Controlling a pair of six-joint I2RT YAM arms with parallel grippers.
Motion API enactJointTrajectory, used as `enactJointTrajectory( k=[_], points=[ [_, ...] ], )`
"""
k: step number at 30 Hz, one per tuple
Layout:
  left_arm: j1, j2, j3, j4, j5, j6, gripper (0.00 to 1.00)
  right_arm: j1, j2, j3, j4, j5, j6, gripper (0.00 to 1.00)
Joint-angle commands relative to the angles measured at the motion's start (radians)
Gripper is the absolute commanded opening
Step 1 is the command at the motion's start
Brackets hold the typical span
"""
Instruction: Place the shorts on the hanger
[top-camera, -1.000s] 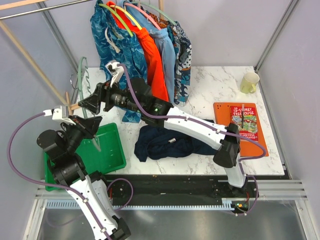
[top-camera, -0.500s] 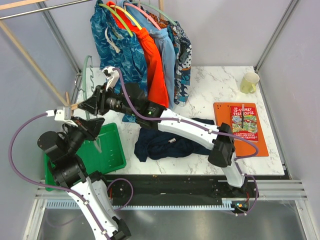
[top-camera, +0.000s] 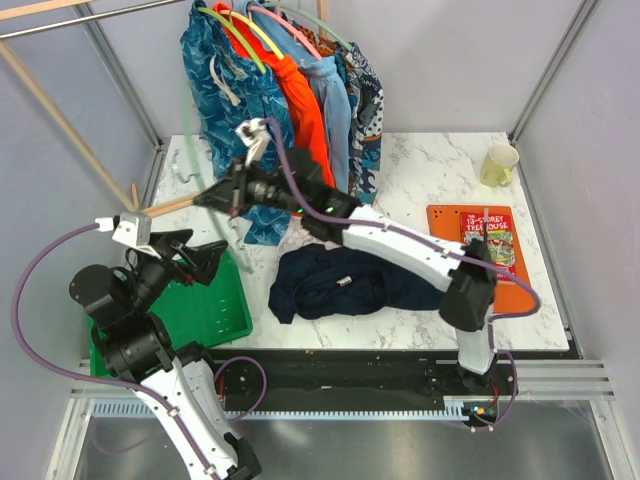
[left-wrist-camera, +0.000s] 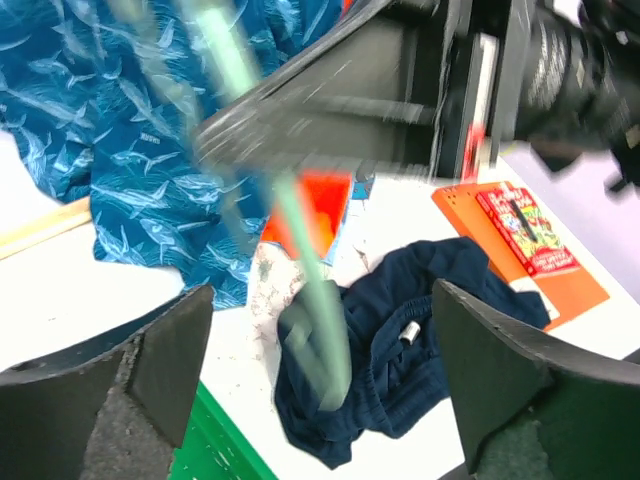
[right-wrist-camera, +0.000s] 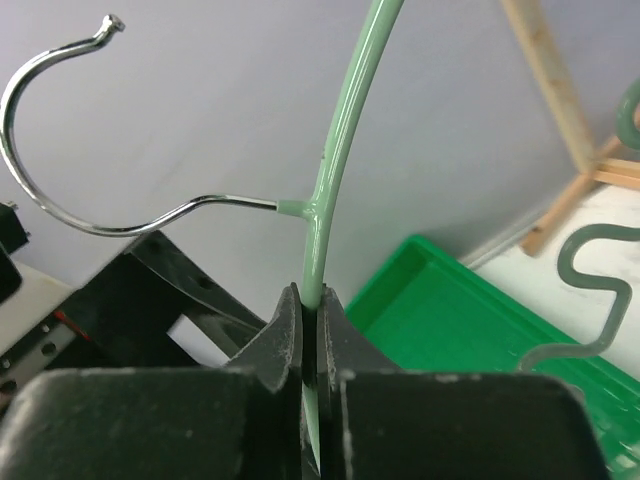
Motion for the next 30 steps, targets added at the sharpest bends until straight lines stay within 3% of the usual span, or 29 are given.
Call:
enactJointTrajectory(
  k=[1, 5, 6, 10, 12, 14, 15, 17, 20, 21, 24, 30],
  points=[
    [0.002, 0.016, 0.001, -0.008, 0.09, 0.075, 0.97, -0.145, -0.248, -0.16, 0.079, -0.16, -0.017, 0.0],
    [0.002, 0.017, -0.019, 0.008, 0.138, 0.14, 0.98, -0.244, -0.391, -0.349, 0.032, -0.296, -0.015, 0.0],
    [0.003, 0.017, -0.023, 0.017, 0.142, 0.158, 0.98, -0.265, -0.431, -0.392, 0.004, -0.395, -0.028, 0.0],
    [0.002, 0.04, -0.037, 0.098, 0.188, 0.294, 0.98, -0.267, -0.532, -0.477, -0.258, -0.568, -0.173, 0.0],
    [0.002, 0.081, -0.036, 0.107, 0.275, 0.467, 0.99, -0.268, -0.601, -0.544, -0.4, -0.612, -0.298, 0.0],
    [0.0, 0.133, -0.016, 0.116, 0.273, 0.541, 0.99, -0.27, -0.638, -0.587, -0.563, -0.643, -0.397, 0.0],
    [-0.003, 0.182, 0.021, 0.118, 0.276, 0.547, 0.99, -0.268, -0.678, -0.599, -0.612, -0.627, -0.505, 0.0],
    [-0.016, 0.336, 0.076, 0.115, 0.28, 0.54, 0.96, -0.27, -0.724, -0.659, -0.681, -0.576, -0.557, 0.0],
    [-0.145, 0.469, 0.18, 0.117, 0.141, 0.605, 0.96, -0.275, -0.787, -0.704, -0.749, -0.556, -0.63, 0.0],
    [-0.267, 0.492, 0.22, 0.109, 0.004, 0.633, 0.96, -0.288, -0.798, -0.705, -0.77, -0.557, -0.653, 0.0],
    [-0.491, 0.572, 0.303, 0.008, -0.136, 0.819, 0.96, -0.349, -0.801, -0.696, -0.879, -0.629, -0.759, 0.0],
    [-0.771, 0.487, 0.267, -0.064, -0.149, 1.147, 0.97, -0.377, -0.819, -0.71, -1.063, -0.622, -0.943, 0.0]
  ],
)
